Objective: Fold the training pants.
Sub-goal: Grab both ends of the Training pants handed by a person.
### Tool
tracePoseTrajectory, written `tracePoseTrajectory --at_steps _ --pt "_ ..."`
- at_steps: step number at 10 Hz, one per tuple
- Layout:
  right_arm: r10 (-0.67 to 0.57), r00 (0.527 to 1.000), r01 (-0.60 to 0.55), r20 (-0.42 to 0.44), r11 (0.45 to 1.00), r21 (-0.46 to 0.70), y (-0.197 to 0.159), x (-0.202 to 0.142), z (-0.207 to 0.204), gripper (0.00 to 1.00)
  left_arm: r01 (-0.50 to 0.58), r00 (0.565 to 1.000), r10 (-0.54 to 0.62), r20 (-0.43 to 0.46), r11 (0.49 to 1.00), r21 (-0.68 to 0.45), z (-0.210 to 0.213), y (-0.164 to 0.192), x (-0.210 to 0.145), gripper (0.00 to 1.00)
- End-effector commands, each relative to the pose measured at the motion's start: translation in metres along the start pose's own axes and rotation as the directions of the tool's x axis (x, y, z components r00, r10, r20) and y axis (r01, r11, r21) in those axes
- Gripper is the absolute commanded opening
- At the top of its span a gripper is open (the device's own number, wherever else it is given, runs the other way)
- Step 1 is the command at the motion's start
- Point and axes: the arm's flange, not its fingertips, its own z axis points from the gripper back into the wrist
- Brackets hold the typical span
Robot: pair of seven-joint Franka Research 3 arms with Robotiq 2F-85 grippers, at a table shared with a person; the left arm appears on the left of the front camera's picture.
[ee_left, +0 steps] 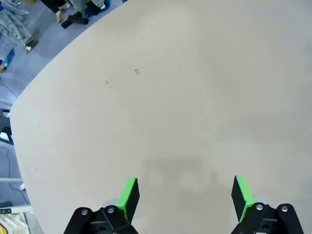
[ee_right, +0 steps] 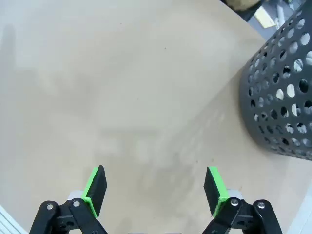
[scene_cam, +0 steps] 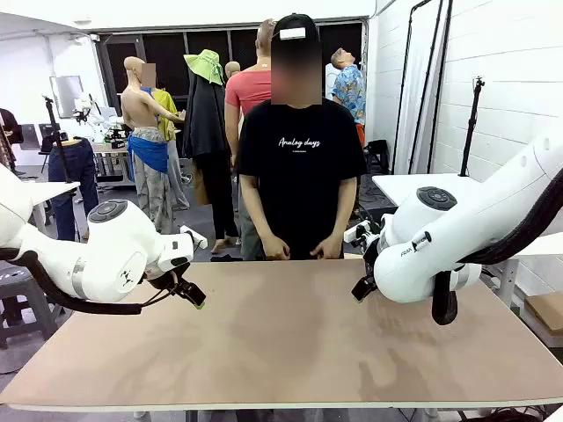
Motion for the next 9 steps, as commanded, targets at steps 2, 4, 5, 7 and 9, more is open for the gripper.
tracePoseTrajectory --at_steps 2,4,5,7,9 --pt "0.000 1.000 0.000 0.000 1.000 0.000 0.0000 0.0000 0.0000 1.00 0.000 1.000 0.000 0.001 1.000 0.000 0.0002 0.0000 0.0001 1.00" --pt "0.000 1.000 0.000 0.000 1.000 0.000 0.0000 0.0000 0.0000 1.00 0.000 1.000 0.000 0.001 1.000 0.000 0.0002 0.0000 0.0001 1.00" --pt "0.000 1.000 0.000 0.000 1.000 0.000 0.0000 0.0000 0.0000 1.00 0.000 1.000 0.000 0.001 1.000 0.000 0.0002 0.0000 0.0001 1.00" --pt "0.000 1.000 0.000 0.000 1.000 0.000 0.0000 0.0000 0.0000 1.00 0.000 1.000 0.000 0.001 1.000 0.000 0.0002 0.0000 0.0001 1.00" --pt "0.000 1.000 0.000 0.000 1.000 0.000 0.0000 0.0000 0.0000 1.00 0.000 1.000 0.000 0.001 1.000 0.000 0.0002 0.0000 0.0001 1.00"
